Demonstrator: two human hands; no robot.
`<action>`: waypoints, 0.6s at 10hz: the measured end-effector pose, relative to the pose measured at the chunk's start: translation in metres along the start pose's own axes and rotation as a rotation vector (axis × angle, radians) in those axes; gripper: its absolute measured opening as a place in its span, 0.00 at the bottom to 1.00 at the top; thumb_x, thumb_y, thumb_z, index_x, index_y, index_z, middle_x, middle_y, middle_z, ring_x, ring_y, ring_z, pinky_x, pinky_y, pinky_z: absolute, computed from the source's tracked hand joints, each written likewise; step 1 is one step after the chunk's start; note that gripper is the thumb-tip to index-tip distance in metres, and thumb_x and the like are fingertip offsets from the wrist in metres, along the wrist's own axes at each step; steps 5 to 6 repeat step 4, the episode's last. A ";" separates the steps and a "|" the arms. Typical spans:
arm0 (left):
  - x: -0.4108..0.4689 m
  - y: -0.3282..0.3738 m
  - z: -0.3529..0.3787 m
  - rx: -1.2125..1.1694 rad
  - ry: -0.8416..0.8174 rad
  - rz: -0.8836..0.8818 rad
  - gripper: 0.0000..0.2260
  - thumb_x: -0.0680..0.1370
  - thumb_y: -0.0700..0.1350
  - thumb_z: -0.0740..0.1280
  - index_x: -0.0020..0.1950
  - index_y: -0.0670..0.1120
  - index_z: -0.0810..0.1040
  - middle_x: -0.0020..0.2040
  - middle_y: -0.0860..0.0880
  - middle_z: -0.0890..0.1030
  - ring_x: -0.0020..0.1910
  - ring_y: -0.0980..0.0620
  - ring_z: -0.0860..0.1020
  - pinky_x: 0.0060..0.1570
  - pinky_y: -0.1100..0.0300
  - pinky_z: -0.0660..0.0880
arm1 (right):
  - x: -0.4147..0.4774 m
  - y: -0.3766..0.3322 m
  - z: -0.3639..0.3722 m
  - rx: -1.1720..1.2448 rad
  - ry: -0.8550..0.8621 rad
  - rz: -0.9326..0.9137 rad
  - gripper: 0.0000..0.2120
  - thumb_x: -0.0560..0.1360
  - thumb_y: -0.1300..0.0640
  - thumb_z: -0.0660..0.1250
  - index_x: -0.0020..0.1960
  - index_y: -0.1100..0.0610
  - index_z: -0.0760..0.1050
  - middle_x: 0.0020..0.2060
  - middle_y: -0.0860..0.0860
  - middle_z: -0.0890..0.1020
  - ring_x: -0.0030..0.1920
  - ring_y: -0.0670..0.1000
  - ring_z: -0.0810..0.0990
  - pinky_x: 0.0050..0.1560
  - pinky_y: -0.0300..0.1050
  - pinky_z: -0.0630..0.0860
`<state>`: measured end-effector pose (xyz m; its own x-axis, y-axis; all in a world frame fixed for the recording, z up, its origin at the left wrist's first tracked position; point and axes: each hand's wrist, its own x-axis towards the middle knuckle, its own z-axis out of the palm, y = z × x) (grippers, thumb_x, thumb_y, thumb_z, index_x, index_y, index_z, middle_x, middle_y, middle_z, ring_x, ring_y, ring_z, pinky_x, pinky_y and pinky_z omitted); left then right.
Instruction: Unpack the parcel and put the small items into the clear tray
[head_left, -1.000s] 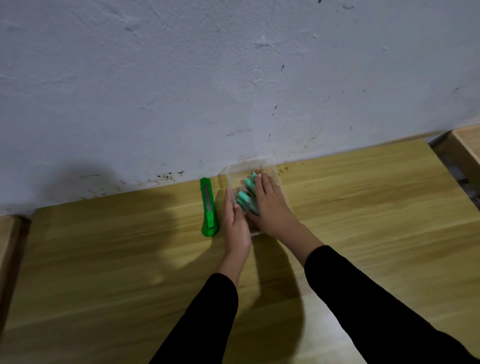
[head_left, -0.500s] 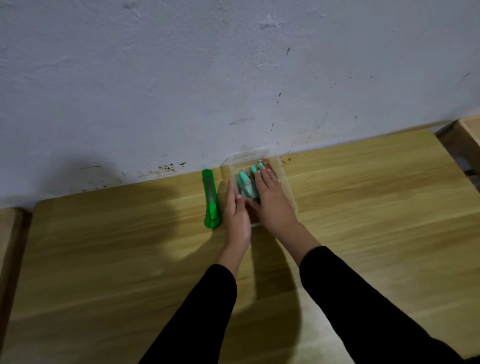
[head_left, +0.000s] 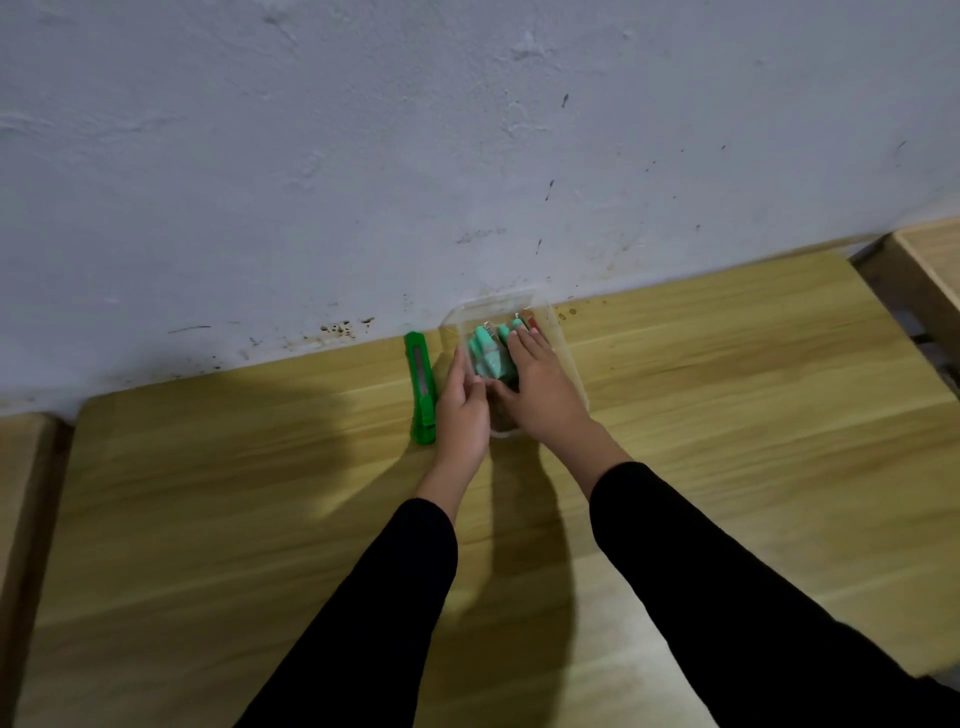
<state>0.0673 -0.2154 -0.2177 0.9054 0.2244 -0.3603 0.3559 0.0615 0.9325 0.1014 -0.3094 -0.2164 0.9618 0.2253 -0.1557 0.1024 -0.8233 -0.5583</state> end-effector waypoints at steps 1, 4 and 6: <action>-0.002 0.017 -0.008 0.260 -0.010 -0.011 0.21 0.82 0.41 0.53 0.76 0.45 0.56 0.73 0.46 0.66 0.57 0.54 0.75 0.53 0.63 0.70 | 0.000 -0.001 -0.019 -0.017 -0.120 -0.012 0.32 0.75 0.54 0.65 0.73 0.63 0.56 0.75 0.58 0.58 0.76 0.55 0.51 0.77 0.50 0.52; -0.092 0.038 -0.067 1.340 -0.135 0.368 0.21 0.81 0.48 0.51 0.73 0.41 0.62 0.75 0.42 0.61 0.72 0.43 0.64 0.71 0.50 0.56 | -0.122 -0.009 -0.020 -0.066 -0.158 0.019 0.29 0.74 0.57 0.61 0.73 0.56 0.58 0.73 0.52 0.63 0.72 0.57 0.63 0.71 0.47 0.63; -0.092 0.038 -0.067 1.340 -0.135 0.368 0.21 0.81 0.48 0.51 0.73 0.41 0.62 0.75 0.42 0.61 0.72 0.43 0.64 0.71 0.50 0.56 | -0.122 -0.009 -0.020 -0.066 -0.158 0.019 0.29 0.74 0.57 0.61 0.73 0.56 0.58 0.73 0.52 0.63 0.72 0.57 0.63 0.71 0.47 0.63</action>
